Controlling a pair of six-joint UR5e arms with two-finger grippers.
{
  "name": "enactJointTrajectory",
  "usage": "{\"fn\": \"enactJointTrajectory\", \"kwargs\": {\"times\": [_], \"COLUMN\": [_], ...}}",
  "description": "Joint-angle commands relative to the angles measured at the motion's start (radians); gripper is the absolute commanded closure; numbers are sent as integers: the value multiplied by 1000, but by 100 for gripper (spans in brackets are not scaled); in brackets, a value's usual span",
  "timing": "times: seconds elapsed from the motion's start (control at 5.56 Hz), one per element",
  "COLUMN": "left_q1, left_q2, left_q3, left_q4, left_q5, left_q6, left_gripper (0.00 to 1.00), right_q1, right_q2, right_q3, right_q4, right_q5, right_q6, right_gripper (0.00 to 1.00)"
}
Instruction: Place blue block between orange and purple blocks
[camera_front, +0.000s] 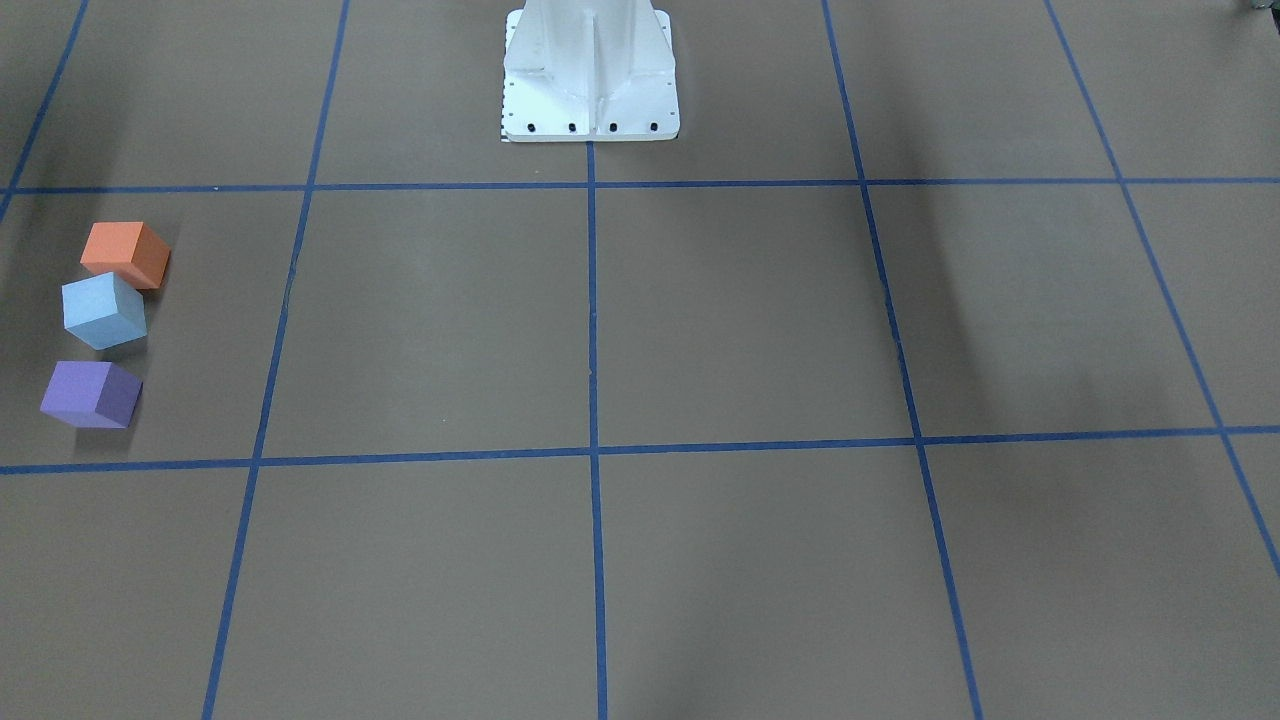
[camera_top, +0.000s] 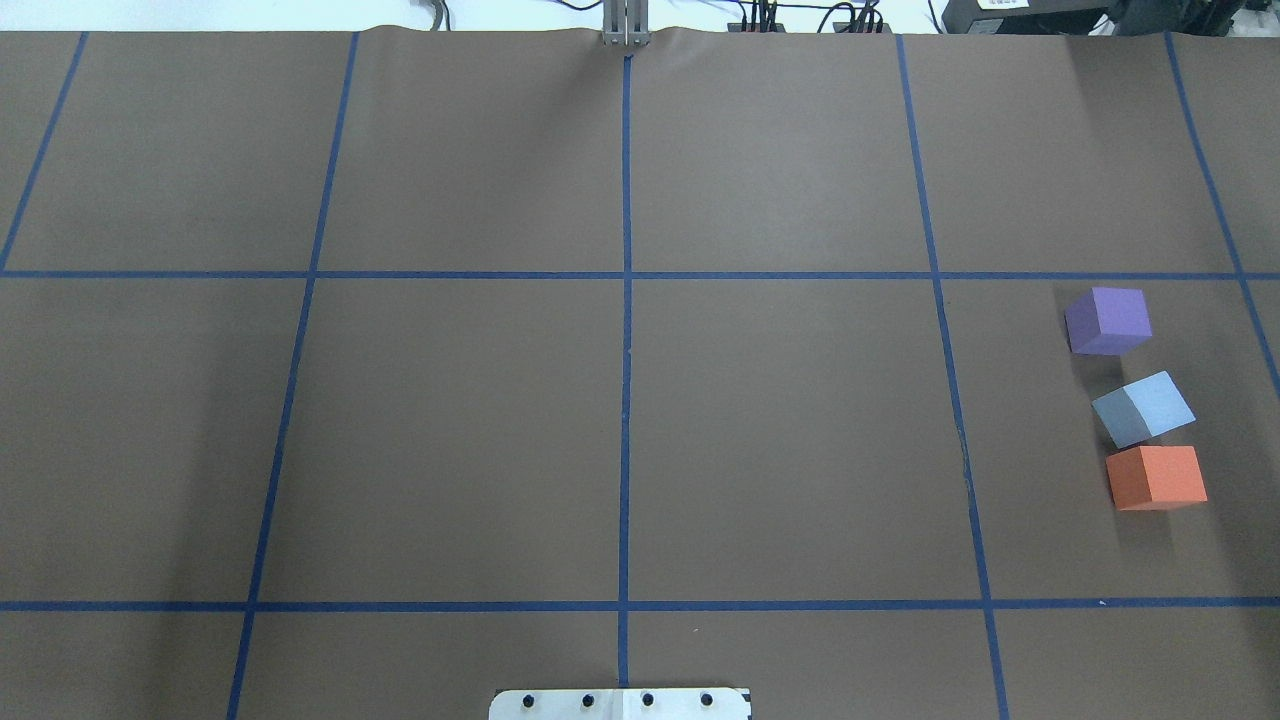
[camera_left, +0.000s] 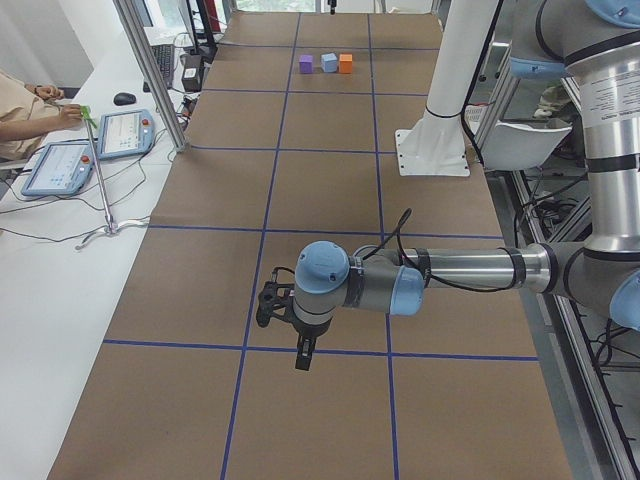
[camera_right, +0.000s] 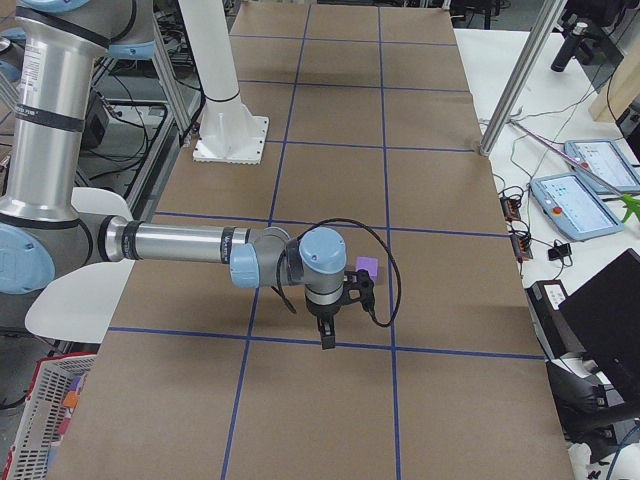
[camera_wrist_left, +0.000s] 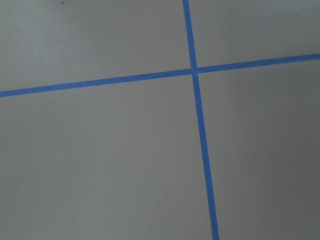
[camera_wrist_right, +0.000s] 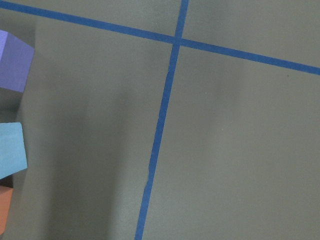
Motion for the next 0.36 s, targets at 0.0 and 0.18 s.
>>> {"fn": "enactJointTrajectory", "kwargs": {"times": [0.0, 0.18], "left_q1": [1, 3], "left_q2": [-1, -3], "left_q3": [0, 0], "left_q4": [-1, -3], "left_q5": [-2, -2], "left_q6": [0, 0], "left_gripper": [0, 0], "right_q1": [0, 0], "right_q2": [0, 2], "right_q3": [1, 2], "right_q4": [0, 0], "right_q5": [3, 3], "right_q6": [0, 0], "right_gripper": [0, 0]}}
